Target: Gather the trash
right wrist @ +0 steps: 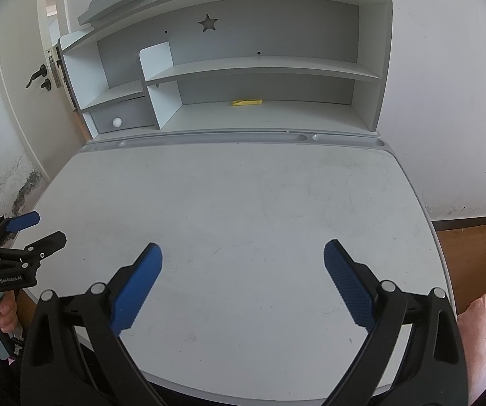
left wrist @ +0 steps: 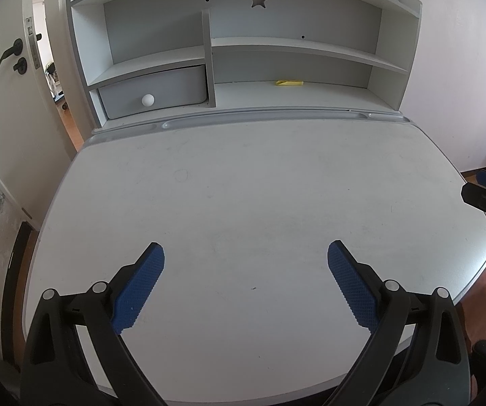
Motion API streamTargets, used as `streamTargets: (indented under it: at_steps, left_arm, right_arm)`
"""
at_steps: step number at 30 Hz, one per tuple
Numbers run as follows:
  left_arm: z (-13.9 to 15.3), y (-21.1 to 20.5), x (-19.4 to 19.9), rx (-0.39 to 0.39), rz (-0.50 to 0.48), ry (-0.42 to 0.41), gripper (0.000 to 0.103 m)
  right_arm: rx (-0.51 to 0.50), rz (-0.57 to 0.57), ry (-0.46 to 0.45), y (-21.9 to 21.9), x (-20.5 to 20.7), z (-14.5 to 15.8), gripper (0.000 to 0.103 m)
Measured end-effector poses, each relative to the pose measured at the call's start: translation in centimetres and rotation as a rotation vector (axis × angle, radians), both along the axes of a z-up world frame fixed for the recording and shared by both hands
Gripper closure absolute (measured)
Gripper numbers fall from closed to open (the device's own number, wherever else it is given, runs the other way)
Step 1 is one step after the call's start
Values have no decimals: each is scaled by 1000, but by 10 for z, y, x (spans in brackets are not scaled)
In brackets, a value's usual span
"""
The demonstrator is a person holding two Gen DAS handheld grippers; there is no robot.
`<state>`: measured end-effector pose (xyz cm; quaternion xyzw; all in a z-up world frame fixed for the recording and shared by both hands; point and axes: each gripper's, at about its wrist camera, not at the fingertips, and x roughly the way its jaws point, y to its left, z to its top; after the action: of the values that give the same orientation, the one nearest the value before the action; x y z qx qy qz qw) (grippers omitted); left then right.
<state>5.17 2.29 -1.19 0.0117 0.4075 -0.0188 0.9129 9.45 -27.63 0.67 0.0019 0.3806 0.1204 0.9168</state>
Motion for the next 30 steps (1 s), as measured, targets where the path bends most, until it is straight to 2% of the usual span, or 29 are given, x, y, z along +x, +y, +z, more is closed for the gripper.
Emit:
streamTargets:
  at_steps: [30]
  left_arm:
    - [1,-1,-1,9,5,7,9]
  right_arm:
    - [-2,6,-4,-3,-3,0,10]
